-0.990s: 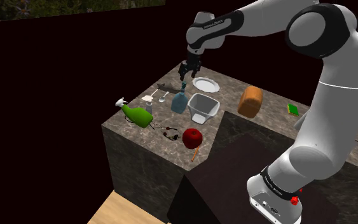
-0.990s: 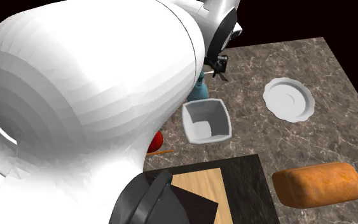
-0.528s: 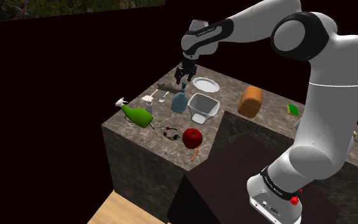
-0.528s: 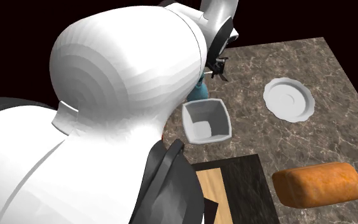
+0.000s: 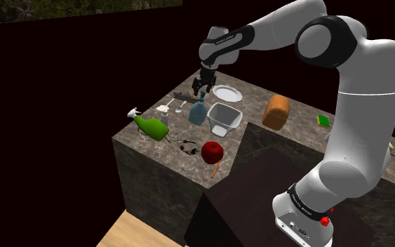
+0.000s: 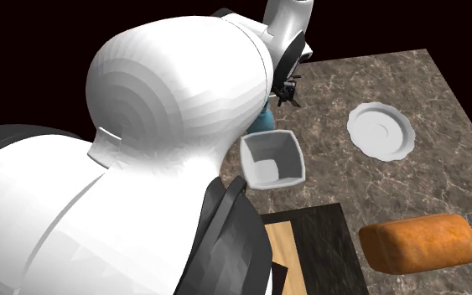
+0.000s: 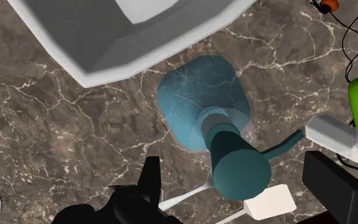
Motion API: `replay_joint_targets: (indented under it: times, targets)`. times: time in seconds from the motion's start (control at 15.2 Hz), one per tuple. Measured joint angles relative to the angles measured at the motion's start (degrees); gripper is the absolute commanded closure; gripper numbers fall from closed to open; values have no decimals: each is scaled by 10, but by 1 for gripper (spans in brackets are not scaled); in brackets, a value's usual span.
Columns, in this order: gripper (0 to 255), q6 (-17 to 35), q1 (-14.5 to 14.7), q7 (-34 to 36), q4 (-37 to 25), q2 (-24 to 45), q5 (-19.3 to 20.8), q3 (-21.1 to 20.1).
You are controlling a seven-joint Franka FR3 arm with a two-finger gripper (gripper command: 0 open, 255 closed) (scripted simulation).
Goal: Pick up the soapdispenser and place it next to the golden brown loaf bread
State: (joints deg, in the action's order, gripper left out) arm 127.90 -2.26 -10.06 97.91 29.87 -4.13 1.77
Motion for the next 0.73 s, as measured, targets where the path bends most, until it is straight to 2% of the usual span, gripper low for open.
replay_joint_targets:
  times: [0.07,0.13,0.73]
  targets:
    - [0,0,0,0,0,0,0,0]
    - [255,0,0,0,0,0,0,0]
    - [255,0,0,0,0,0,0,0]
